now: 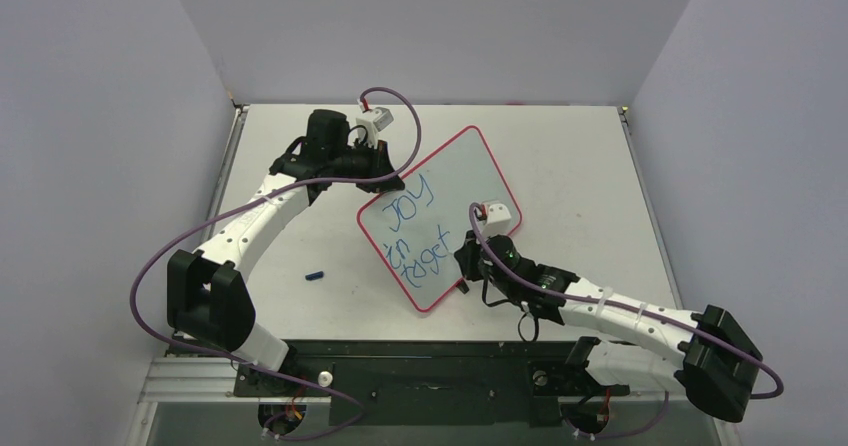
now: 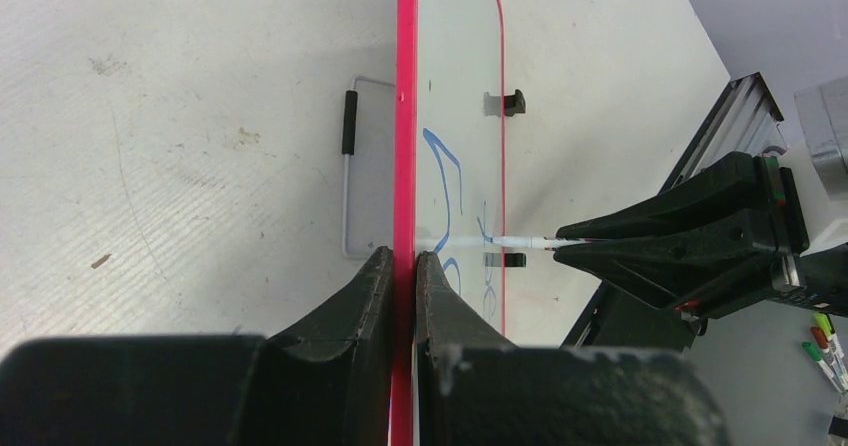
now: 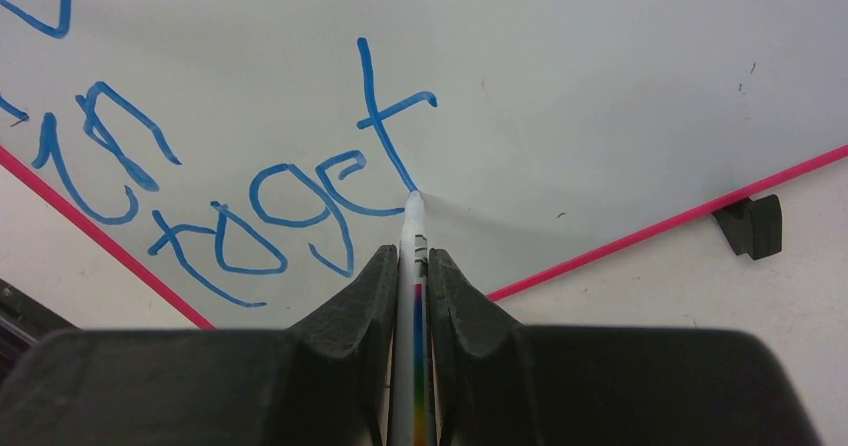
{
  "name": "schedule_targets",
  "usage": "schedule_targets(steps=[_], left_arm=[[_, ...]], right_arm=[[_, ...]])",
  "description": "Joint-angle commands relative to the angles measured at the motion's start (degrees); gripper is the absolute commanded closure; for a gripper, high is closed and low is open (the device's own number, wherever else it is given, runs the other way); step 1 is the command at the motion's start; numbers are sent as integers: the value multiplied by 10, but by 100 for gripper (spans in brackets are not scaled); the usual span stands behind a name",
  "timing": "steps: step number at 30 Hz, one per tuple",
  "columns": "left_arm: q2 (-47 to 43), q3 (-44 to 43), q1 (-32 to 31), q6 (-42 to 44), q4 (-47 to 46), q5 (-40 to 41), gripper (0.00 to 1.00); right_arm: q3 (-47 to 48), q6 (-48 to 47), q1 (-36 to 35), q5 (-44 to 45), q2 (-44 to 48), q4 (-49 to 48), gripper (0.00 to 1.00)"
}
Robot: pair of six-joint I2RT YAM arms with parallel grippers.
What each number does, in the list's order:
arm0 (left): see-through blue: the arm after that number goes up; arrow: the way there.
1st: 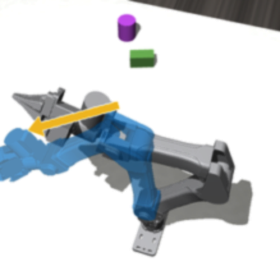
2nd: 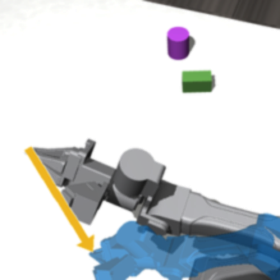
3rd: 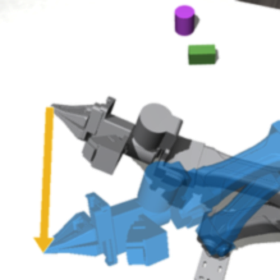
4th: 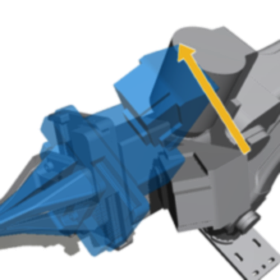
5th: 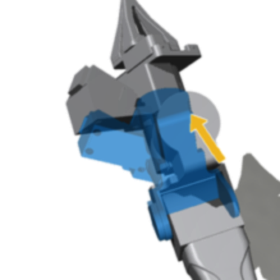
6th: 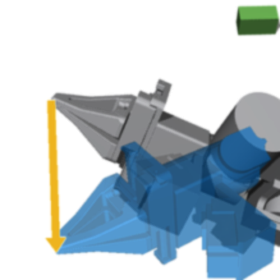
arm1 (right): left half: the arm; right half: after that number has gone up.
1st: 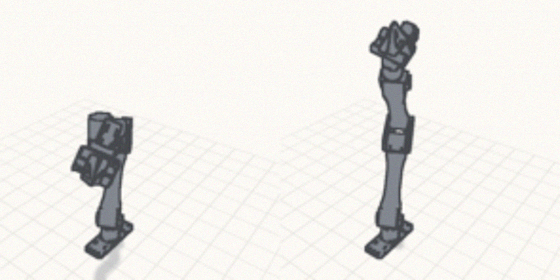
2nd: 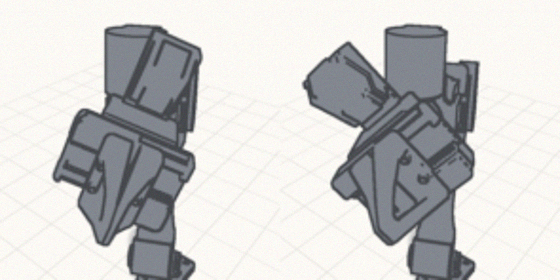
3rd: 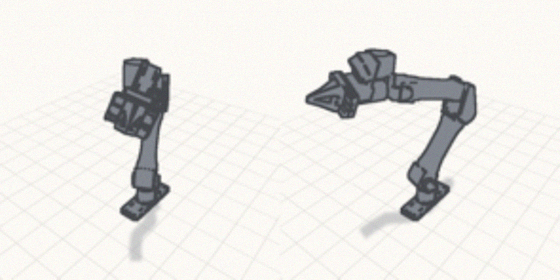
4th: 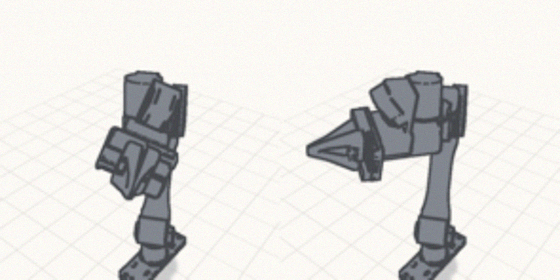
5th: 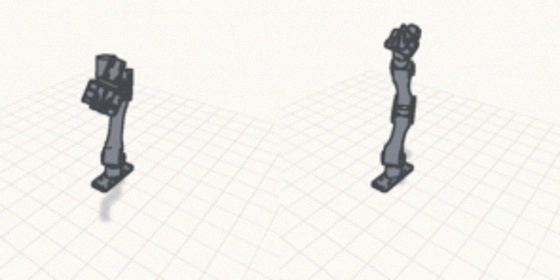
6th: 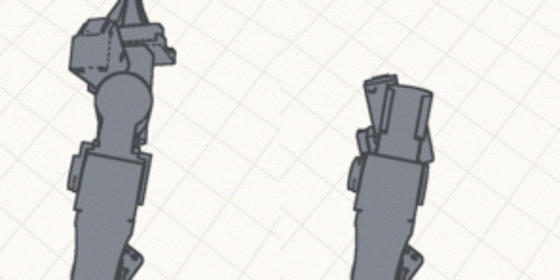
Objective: Write a sentence on the whiteboard
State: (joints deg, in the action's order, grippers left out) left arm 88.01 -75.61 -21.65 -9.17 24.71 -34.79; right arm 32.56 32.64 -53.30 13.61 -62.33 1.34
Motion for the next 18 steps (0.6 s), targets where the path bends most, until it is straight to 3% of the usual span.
schedule_targets(steps=[1,18], left_arm=[[-13,-13,-1,23,-28,2,100],[-17,-12,-1,22,-29,2,100]], right_arm=[[-19,13,-4,11,5,24,100],[34,-19,2,42,-8,52,100]])
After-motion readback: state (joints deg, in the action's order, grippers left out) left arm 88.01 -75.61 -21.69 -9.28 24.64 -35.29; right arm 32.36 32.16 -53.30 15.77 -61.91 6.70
